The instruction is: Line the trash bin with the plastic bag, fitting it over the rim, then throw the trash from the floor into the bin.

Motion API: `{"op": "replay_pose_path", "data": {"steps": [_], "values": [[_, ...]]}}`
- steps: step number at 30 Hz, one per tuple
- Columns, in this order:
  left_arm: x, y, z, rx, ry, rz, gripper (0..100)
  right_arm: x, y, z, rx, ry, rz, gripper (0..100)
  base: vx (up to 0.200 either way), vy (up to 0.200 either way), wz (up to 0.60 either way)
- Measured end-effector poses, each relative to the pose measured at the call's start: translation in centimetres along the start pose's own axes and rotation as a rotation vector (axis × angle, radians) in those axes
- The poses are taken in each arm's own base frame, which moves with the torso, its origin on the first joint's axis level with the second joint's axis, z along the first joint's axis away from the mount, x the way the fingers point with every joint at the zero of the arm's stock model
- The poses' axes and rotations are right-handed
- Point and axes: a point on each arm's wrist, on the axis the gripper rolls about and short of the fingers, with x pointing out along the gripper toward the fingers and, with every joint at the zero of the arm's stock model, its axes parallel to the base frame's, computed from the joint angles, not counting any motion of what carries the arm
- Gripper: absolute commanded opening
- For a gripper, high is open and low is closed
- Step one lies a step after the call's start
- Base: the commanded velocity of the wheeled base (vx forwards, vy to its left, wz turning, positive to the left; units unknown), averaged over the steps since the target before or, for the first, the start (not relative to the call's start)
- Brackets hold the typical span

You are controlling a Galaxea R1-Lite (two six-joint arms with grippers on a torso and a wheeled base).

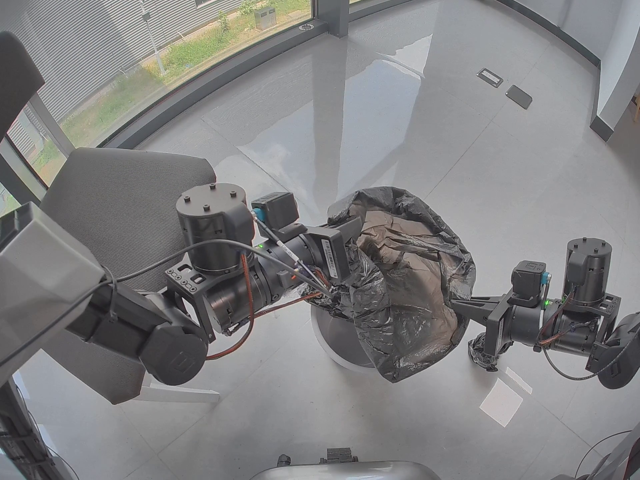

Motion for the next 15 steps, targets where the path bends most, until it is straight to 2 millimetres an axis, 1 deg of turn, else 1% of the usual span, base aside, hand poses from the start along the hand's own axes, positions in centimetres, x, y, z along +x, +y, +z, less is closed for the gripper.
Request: {"op": "replay_pose_path", "data": {"steps": [7, 12, 15], "values": [[0.7, 0.0, -1.3, -0.037, 0.028, -0.004, 0, -0.4, 0.3, -1.6, -0.032, 0.058, 0.006, 0, 0.000, 0.000, 0.00], [0.8, -0.8, -1.6, -0.043, 0.034, -0.024, 0, -1.2, 0.4, -2.4, -0.046, 0.086, 0.002, 0, 0.000, 0.000, 0.00], [0.6, -1.4, -1.7, -0.046, 0.039, -0.036, 0, -1.8, 0.5, -2.5, -0.044, 0.092, -0.001, 0, 0.000, 0.000, 0.00]]}}
